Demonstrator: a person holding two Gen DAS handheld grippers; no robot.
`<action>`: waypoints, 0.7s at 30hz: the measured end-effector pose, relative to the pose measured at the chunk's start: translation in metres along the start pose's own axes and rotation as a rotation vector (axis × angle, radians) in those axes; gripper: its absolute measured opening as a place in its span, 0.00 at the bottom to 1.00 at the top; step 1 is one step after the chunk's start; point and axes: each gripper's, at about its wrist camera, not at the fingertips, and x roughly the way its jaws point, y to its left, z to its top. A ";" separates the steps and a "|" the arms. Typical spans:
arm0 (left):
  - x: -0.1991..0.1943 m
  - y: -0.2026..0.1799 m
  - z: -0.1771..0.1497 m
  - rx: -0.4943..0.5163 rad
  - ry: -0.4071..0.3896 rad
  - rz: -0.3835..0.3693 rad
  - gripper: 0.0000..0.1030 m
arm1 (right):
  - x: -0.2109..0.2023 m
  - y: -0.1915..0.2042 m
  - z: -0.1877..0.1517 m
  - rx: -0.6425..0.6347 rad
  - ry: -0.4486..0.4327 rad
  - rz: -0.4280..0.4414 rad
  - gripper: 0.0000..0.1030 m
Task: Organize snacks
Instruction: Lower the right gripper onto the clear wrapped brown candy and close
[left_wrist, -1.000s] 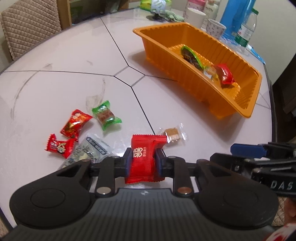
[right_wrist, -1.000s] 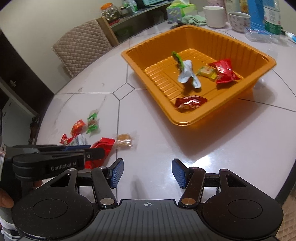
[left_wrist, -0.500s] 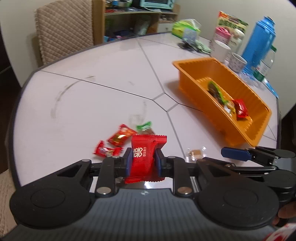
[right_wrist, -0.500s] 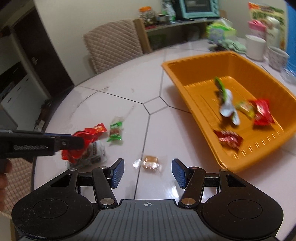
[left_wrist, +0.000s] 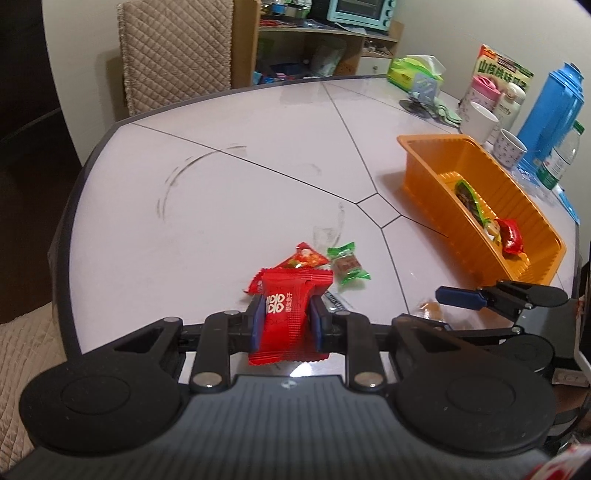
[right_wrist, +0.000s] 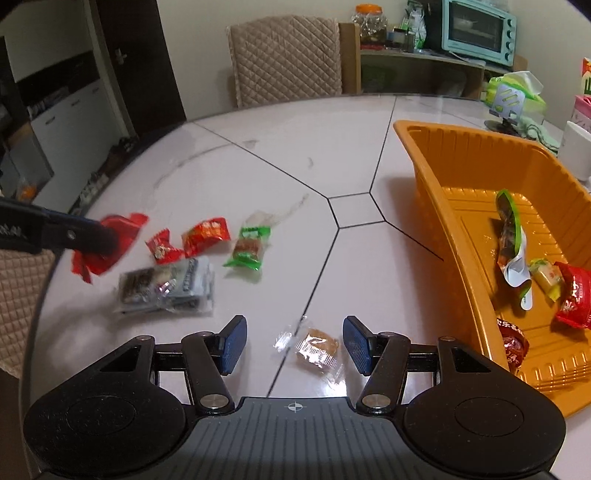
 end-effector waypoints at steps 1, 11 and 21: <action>-0.001 0.002 0.000 -0.004 -0.001 0.002 0.22 | -0.001 0.000 -0.001 -0.004 0.005 0.000 0.56; -0.003 0.013 -0.001 -0.029 -0.002 0.026 0.22 | -0.010 0.013 -0.008 -0.034 0.081 0.011 0.56; -0.004 0.014 -0.002 -0.035 -0.002 0.034 0.22 | -0.010 0.018 -0.013 0.017 0.062 -0.016 0.44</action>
